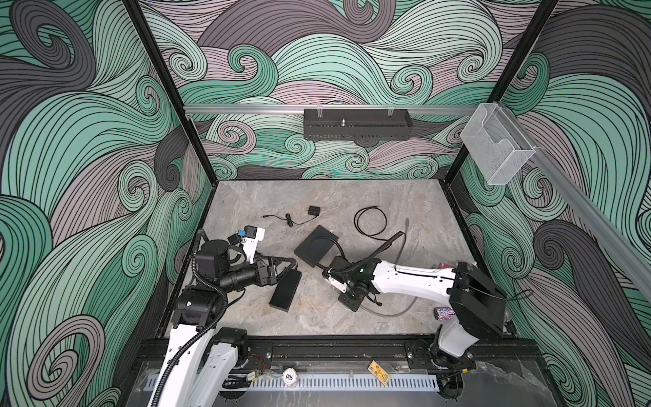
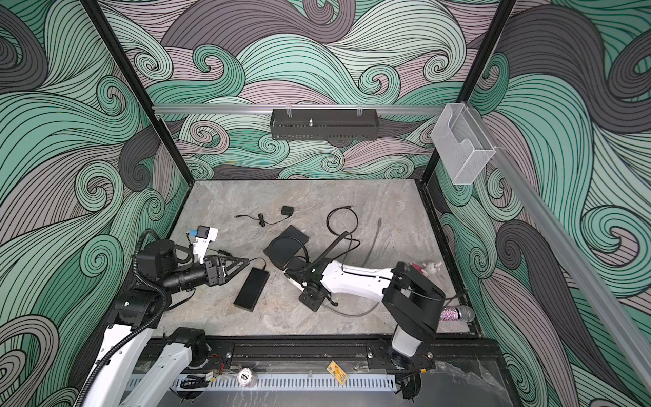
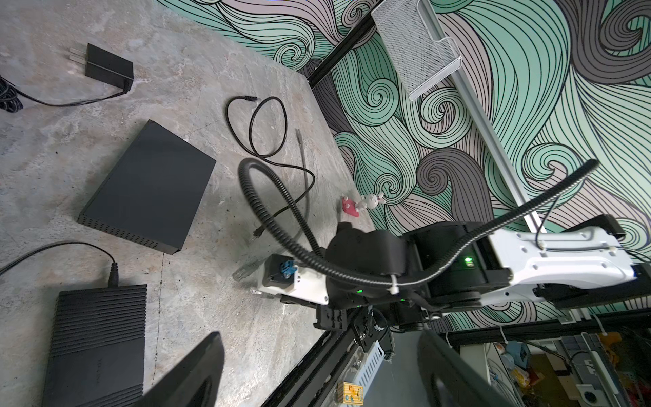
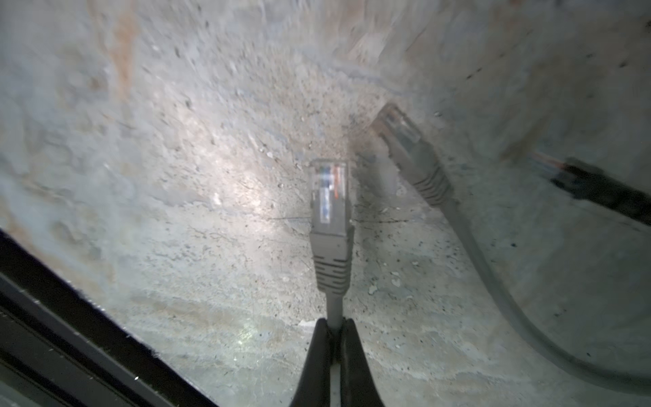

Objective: Insert the plug into the switch port

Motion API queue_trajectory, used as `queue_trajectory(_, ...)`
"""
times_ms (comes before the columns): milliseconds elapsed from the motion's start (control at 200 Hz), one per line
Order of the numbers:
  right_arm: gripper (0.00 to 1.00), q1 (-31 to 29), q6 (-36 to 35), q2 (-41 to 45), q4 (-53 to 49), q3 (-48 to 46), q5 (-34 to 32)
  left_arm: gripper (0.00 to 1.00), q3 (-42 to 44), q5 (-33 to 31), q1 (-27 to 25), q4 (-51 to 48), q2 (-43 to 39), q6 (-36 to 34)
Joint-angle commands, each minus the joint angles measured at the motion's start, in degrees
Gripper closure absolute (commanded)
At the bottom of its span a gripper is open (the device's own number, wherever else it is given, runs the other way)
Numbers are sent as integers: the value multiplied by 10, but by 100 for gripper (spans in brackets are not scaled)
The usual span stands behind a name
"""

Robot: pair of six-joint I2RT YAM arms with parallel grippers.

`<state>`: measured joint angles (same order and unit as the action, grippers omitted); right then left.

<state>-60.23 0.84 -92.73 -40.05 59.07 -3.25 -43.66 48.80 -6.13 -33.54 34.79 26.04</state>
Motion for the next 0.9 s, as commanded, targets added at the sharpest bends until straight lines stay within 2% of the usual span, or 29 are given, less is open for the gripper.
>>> queue_trajectory(0, 97, 3, -16, 51, 0, 20, -9, 14, 10, 46, 0, 60, 1, -7)
queue_trajectory(120, 96, 9, -27, 103, -7, 24, 70, 13, 21, 52, -29, 107, -15, -67)
queue_trajectory(220, 96, 14, -37, 149, -14, 22, 174, 13, 51, 46, -86, 190, -42, -132)
queue_trajectory(265, 96, 18, -37, 170, -16, 19, 213, 13, 57, 54, -114, 210, -53, -188)
queue_trajectory(340, 97, 25, -39, 203, -24, 13, 271, 14, 52, 77, -152, 190, -55, -304)
queue_trajectory(415, 97, 25, -45, 229, -36, 7, 302, 20, 39, 102, -173, 131, -47, -429)
queue_trajectory(520, 100, 25, -50, 256, -45, 2, 323, 26, 26, 103, -190, 71, -24, -524)
queue_trajectory(565, 100, 25, -51, 264, -46, 2, 334, 29, 24, 112, -198, 65, -13, -543)
queue_trajectory(696, 100, 24, -62, 282, -44, 6, 358, 29, 22, 111, -221, 84, 21, -552)
queue_trajectory(896, 100, 16, -66, 306, -30, 1, 347, 31, -11, 133, -243, 74, 86, -572)
